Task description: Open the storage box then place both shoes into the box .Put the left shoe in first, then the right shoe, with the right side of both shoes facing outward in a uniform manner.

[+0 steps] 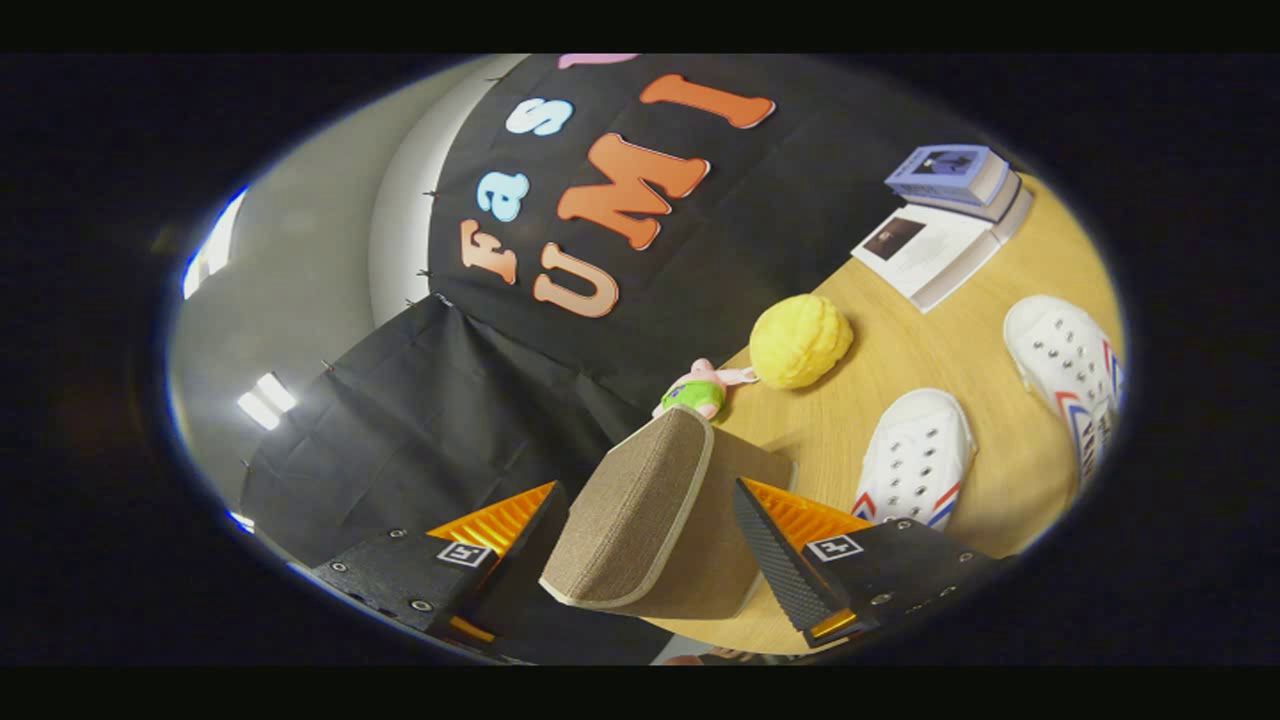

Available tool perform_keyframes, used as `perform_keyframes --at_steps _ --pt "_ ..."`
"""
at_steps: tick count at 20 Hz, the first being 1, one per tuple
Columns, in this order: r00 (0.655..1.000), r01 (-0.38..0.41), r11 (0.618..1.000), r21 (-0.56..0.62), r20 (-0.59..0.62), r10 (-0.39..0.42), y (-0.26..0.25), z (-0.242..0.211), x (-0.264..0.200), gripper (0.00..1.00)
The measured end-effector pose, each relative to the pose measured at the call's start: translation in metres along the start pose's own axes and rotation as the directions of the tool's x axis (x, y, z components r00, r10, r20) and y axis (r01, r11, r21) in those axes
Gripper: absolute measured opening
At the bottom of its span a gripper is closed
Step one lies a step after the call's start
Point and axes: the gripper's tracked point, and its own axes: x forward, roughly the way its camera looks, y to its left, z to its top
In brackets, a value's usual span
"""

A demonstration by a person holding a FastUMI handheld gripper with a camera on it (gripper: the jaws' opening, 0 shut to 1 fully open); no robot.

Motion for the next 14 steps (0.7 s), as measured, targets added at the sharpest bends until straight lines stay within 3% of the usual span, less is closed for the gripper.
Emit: perform_keyframes --at_steps 4,14 --pt "0.995 -0.071 0.993 0.098 -0.062 0.077 0.006 -0.026 0.027 0.98" --pt "0.980 -0.132 0.967 0.218 -0.115 0.160 0.009 -0.050 0.050 0.98"
